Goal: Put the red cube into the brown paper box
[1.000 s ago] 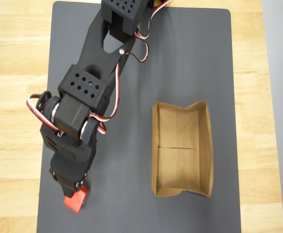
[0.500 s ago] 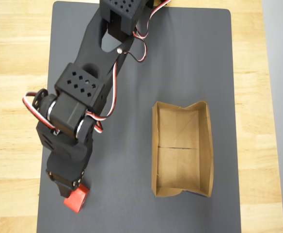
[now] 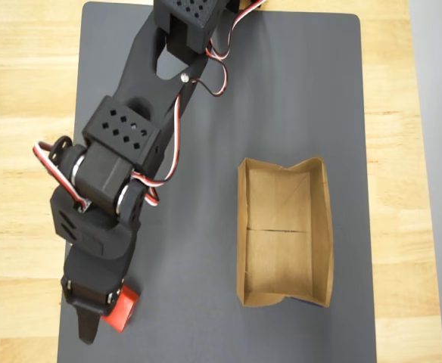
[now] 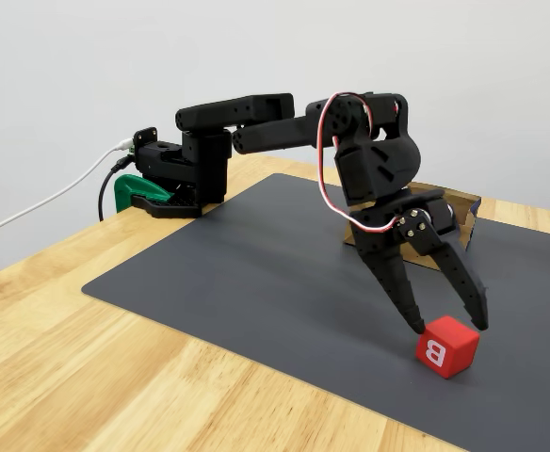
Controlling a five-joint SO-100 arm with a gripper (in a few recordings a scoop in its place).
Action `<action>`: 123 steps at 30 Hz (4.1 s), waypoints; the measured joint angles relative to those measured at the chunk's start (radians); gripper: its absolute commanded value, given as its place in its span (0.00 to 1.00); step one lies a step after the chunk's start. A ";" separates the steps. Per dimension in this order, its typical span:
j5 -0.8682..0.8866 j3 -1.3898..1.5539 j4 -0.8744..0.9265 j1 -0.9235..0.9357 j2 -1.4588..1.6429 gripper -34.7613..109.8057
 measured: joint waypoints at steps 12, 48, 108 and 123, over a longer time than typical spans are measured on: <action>-0.054 -0.015 0.026 -0.017 -0.026 0.41; -0.129 -0.038 0.117 0.003 -0.025 0.46; -0.288 -0.086 0.069 0.011 -0.092 0.46; -0.328 -0.086 -0.015 -0.025 -0.092 0.46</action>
